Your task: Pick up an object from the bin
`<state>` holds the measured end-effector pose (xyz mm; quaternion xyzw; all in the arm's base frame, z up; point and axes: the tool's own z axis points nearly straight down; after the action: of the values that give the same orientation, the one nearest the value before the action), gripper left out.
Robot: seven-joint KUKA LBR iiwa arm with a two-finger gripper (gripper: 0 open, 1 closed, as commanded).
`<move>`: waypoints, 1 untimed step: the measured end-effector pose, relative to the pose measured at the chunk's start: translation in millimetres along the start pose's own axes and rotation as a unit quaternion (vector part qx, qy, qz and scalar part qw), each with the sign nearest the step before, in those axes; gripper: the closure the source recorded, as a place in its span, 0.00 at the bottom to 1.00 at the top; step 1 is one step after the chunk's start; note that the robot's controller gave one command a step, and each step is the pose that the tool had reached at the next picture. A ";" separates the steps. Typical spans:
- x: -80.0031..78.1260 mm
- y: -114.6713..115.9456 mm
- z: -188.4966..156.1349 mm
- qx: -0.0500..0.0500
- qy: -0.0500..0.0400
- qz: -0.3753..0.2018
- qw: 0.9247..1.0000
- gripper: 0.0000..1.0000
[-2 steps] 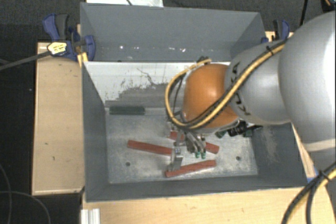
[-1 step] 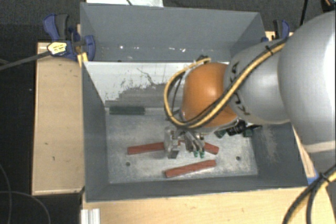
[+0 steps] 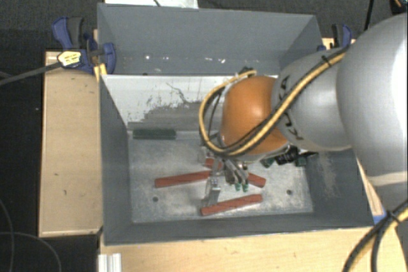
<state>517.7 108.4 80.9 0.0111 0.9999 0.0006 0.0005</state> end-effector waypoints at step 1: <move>0.0 0.0 0.0 0.000 0.000 0.002 1.000 1.00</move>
Offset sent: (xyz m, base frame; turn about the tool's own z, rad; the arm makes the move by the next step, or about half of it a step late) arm 0.0000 0.0000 0.0000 0.0000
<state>517.6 108.5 80.9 0.0133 0.9999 0.0007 0.0005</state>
